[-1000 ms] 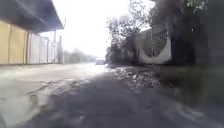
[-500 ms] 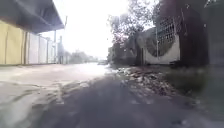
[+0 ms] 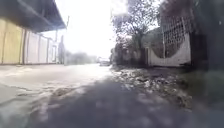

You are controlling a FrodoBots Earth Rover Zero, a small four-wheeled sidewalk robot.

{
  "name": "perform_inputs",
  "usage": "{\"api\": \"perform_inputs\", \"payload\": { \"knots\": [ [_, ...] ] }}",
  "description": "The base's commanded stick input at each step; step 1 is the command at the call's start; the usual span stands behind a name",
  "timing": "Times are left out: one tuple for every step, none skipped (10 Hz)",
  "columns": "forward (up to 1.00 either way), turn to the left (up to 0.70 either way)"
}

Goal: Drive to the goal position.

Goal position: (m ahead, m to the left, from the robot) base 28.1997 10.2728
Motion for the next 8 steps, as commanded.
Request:
{"api": "perform_inputs", "payload": {
  "knots": [
    [1.00, -0.02],
    [1.00, -0.02],
    [1.00, -0.02],
    [1.00, -0.02],
    [1.00, -0.02],
    [1.00, -0.02],
    [1.00, -0.02],
    [1.00, -0.02]
  ]
}}
